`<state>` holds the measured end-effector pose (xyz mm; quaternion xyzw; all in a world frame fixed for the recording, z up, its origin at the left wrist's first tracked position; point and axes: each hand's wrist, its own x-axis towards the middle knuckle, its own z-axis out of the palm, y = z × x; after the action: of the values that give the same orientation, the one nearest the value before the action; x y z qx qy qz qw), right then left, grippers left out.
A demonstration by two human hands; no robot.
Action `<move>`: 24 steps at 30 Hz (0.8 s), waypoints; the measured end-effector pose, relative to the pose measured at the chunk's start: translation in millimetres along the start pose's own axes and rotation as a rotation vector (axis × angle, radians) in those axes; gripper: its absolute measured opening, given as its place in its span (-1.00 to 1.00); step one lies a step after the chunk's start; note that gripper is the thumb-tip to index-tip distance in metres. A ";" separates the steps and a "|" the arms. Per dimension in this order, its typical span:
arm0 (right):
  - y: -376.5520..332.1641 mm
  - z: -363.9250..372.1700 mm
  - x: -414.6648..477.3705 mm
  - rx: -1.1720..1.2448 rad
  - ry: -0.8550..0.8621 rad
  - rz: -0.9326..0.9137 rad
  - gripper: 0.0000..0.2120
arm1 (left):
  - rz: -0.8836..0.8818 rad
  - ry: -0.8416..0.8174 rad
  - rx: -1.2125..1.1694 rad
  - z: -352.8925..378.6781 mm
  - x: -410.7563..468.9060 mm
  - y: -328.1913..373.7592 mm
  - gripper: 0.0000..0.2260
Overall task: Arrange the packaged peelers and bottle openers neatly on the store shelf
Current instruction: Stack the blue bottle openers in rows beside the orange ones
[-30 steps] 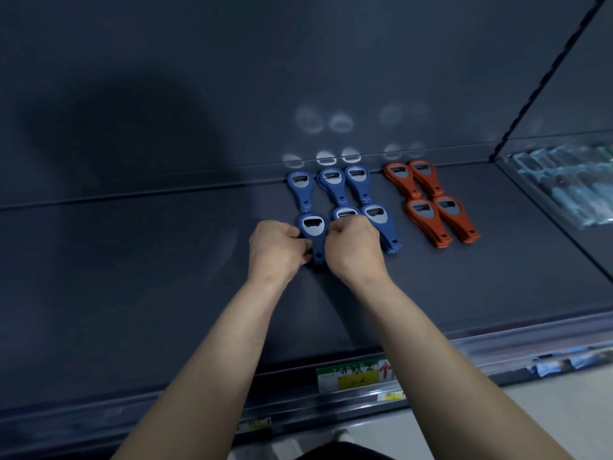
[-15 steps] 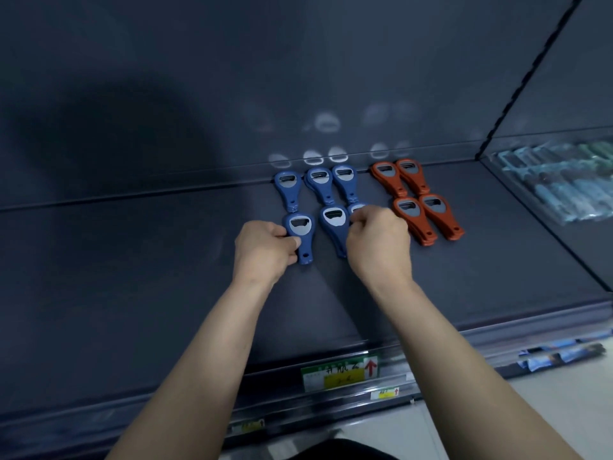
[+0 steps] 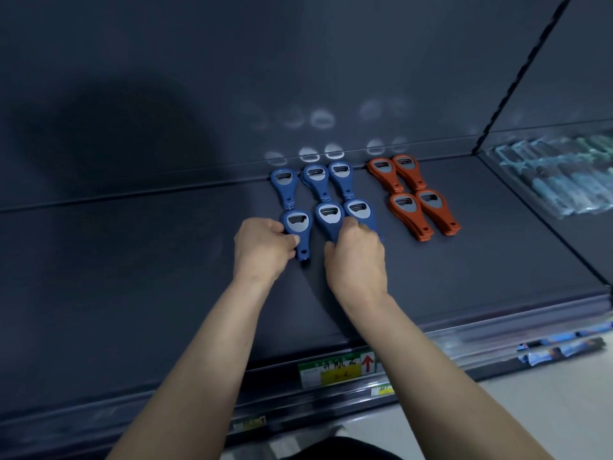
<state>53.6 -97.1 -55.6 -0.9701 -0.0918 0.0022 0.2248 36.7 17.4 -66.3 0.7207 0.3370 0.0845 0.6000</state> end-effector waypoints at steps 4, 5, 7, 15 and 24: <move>-0.9 -0.2 -0.3 0.023 -0.005 -0.006 -0.87 | 0.004 -0.003 -0.011 -0.9 -0.3 -0.4 -0.62; -0.2 -1.2 -0.9 0.035 -0.005 -0.013 -0.86 | -0.001 -0.008 -0.010 -1.5 -1.7 0.5 -0.64; 1.8 -4.6 -1.8 0.069 0.011 -0.017 -0.81 | 0.008 -0.012 0.009 -3.2 -4.8 2.0 -0.83; 39.0 -27.4 18.4 0.162 0.181 0.028 -0.76 | 0.476 0.013 0.395 12.2 -26.7 17.5 -0.82; 55.7 -18.1 9.2 0.120 0.031 0.079 -0.63 | 0.776 -0.140 0.786 34.7 -32.8 6.6 -0.63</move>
<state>73.4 -152.5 -63.3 -0.9577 -0.0494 0.0016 0.2836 32.6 -30.2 -60.2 0.9653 0.0123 0.1191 0.2321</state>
